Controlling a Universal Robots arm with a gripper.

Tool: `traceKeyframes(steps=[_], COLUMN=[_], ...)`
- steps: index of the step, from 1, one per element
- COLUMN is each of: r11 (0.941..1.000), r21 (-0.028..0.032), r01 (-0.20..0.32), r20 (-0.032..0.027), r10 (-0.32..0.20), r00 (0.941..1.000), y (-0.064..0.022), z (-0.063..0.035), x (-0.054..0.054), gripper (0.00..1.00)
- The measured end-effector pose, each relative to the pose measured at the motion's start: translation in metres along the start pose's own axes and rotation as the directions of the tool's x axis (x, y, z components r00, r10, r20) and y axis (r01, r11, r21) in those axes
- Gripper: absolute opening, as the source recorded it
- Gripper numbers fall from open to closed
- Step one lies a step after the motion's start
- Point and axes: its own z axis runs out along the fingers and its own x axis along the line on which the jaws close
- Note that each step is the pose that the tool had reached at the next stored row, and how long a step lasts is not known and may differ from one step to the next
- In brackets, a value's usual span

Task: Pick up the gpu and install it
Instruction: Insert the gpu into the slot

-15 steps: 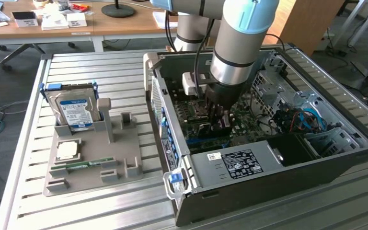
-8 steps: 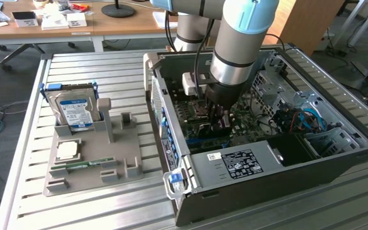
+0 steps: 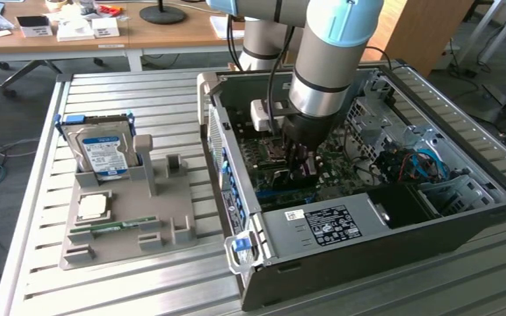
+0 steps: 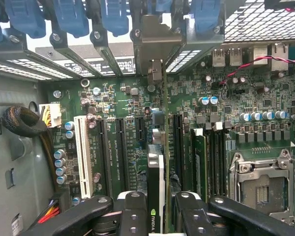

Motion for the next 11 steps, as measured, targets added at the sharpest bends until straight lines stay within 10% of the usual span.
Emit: traceKeyframes(steps=[11], r11=[1.0000], r21=[0.0001], r01=[0.000], r20=[-0.0001], r10=[0.000], r00=[1.0000], y=[0.0000], z=[-0.0036], x=[-0.0002], gripper=[0.27])
